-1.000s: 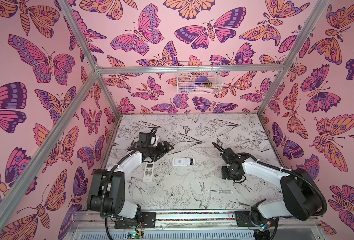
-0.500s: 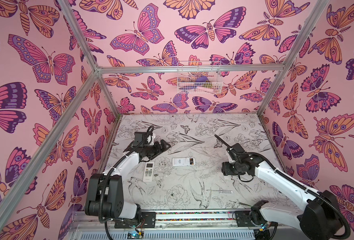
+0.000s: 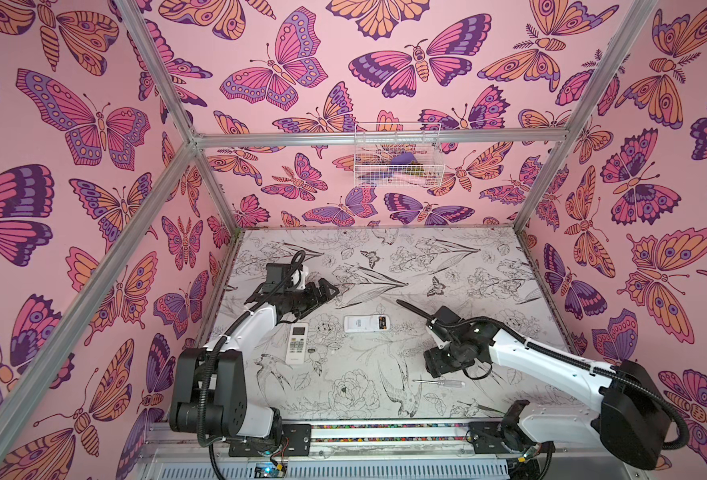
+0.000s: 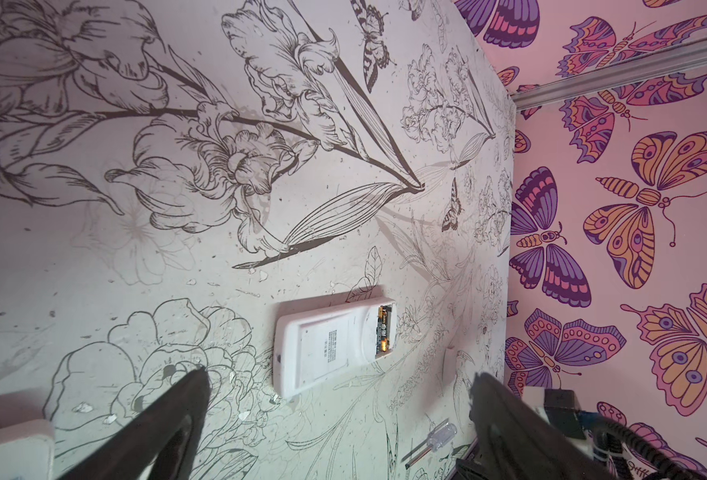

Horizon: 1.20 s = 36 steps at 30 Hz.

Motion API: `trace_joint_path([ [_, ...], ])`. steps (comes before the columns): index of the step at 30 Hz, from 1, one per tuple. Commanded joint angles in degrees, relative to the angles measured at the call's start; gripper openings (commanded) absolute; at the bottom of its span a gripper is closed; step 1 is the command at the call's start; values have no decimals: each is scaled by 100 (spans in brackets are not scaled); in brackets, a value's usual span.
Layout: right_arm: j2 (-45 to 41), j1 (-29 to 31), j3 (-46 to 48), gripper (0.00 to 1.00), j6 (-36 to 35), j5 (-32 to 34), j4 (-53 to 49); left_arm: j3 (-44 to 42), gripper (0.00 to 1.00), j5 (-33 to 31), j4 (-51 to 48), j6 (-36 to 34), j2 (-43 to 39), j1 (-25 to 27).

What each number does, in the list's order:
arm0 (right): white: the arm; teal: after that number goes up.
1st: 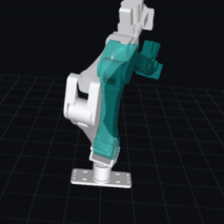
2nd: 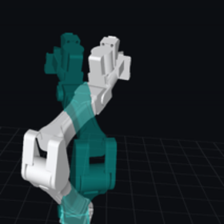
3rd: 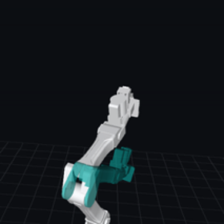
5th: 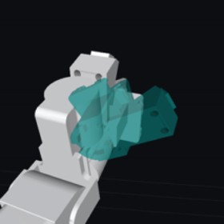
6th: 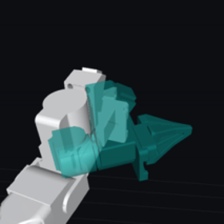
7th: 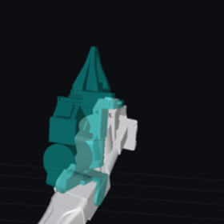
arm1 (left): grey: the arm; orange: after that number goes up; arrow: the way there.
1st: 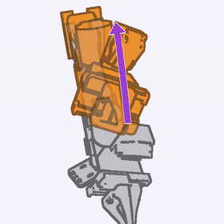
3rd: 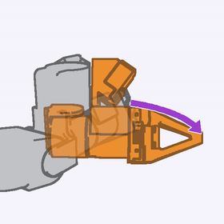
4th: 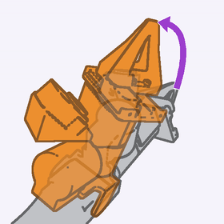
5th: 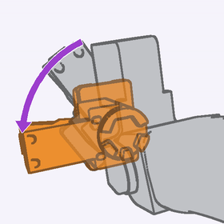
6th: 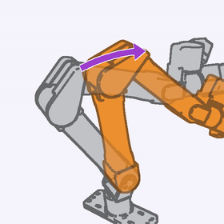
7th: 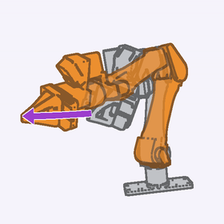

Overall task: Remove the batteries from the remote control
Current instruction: 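Raise the left gripper while the right gripper moves toward the screwdriver, then lower the right gripper onto the clear-handled screwdriver and close on it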

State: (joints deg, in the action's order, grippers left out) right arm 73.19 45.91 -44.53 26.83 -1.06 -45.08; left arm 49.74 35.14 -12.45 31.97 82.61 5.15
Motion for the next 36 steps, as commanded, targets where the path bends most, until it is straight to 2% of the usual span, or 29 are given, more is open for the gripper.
trace_joint_path([
  [1, 150, 303, 52, 76, -5, 100, -168, 73, 100, 102, -143, -72, -95, -54],
  [8, 410, 717, 112, 73, -235, 222, -80, 45, 100, 91, -100, -30, -81, -77],
  [15, 452, 726, 213, 67, -201, 425, 171, 53, 100, 48, -114, -76, -74, -95],
  [25, 899, 726, 195, 60, -153, 335, 182, 58, 100, 103, -108, -71, -40, -139],
  [36, 838, 726, 259, 46, -170, 396, 289, 54, 100, 7, -103, -75, -38, -156],
])
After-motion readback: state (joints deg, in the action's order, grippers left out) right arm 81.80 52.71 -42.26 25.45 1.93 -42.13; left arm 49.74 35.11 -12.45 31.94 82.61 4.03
